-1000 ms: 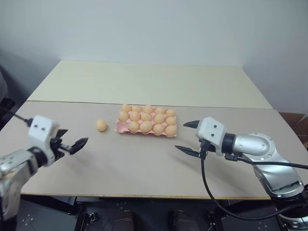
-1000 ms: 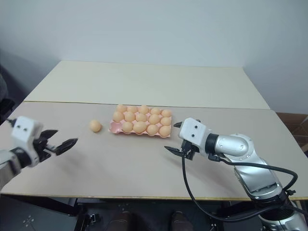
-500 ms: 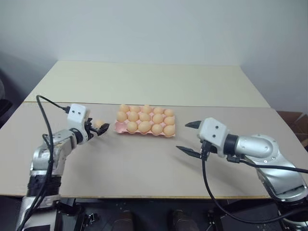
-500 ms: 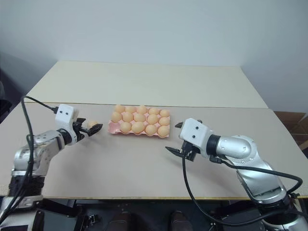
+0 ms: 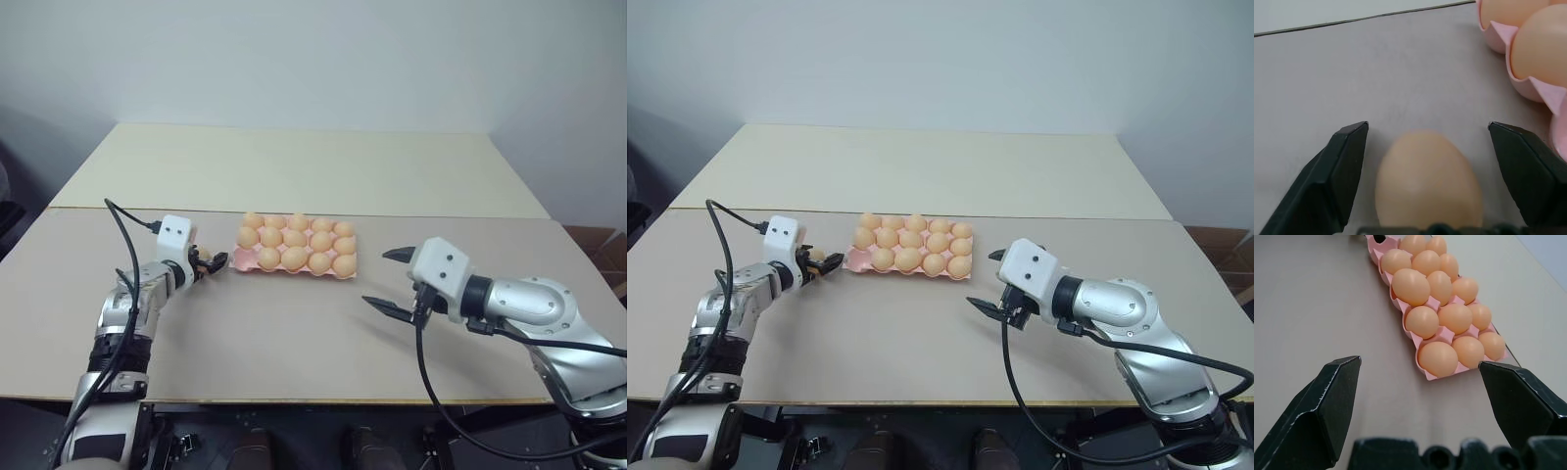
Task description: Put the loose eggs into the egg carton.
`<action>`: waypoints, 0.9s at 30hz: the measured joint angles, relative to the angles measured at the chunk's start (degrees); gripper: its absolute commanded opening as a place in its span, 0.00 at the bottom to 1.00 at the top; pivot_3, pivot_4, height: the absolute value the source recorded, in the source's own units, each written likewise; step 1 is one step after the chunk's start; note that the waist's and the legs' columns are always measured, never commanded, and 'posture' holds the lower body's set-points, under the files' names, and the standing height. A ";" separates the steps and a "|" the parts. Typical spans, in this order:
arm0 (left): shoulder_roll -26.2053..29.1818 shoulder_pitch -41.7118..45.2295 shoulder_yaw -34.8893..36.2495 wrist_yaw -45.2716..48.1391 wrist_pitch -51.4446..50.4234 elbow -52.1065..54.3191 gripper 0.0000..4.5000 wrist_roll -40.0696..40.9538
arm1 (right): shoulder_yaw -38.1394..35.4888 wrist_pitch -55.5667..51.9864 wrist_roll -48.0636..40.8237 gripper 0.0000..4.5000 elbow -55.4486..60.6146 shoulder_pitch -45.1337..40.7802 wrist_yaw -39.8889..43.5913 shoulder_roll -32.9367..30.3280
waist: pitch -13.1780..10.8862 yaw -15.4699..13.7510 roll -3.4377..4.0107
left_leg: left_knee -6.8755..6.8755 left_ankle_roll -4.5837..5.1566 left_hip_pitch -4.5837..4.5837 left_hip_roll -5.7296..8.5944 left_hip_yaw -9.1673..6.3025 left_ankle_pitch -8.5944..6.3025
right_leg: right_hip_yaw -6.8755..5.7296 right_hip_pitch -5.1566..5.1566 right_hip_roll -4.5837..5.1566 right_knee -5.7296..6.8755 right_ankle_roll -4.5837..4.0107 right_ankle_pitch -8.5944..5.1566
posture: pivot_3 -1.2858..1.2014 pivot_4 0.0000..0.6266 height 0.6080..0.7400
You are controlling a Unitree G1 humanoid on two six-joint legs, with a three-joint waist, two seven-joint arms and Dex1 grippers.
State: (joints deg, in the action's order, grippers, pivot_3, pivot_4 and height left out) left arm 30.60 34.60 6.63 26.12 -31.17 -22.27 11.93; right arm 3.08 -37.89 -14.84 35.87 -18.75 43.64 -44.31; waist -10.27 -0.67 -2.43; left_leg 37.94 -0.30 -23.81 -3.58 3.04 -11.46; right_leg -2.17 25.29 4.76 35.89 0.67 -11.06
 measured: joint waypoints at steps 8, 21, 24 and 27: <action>0.30 0.23 -0.06 1.39 -0.30 -1.09 0.38 -0.58 | 0.01 0.00 0.03 1.00 0.03 0.00 -0.44 0.00 | 0.00 -0.02 0.00 | 0.00 0.00 0.01 0.00 0.00 0.00 | 0.00 -0.01 0.00 0.00 0.00 0.00 | 0.52 0.24 1.00; 0.51 -3.02 2.22 7.73 4.76 13.39 0.38 4.13 | 0.30 0.00 0.20 1.00 -0.01 -0.01 -1.98 0.27 | 0.00 -0.24 -0.01 | 0.00 0.00 -0.02 0.02 0.00 0.00 | 0.00 -0.01 0.04 -0.02 -0.01 0.00 | 0.52 0.24 1.00; 0.31 -3.09 0.87 11.08 5.92 14.17 0.38 4.74 | 0.42 0.00 0.23 1.00 0.01 0.08 -2.59 0.32 | 0.00 -0.11 -0.01 | 0.00 0.00 0.01 0.03 0.01 0.00 | 0.01 -0.03 0.04 -0.02 0.00 0.00 | 0.52 0.24 1.00; -0.27 -3.03 -1.39 12.77 6.84 13.17 0.38 4.48 | 0.42 0.00 0.27 1.00 0.05 0.41 -3.00 0.36 | 0.00 -0.07 -0.01 | 0.00 0.00 0.01 0.02 0.00 0.00 | 0.01 -0.03 0.01 -0.01 0.00 0.00 | 0.52 0.24 1.00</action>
State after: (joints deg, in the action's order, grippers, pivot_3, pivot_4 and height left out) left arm 30.33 31.57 5.24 38.89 -24.33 -9.10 16.41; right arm 3.50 -37.89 -14.57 35.92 -18.34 40.63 -43.95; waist -10.27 -0.73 -2.44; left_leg 37.94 -0.30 -23.79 -3.57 3.05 -11.46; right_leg -2.16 25.26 4.77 35.88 0.67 -11.06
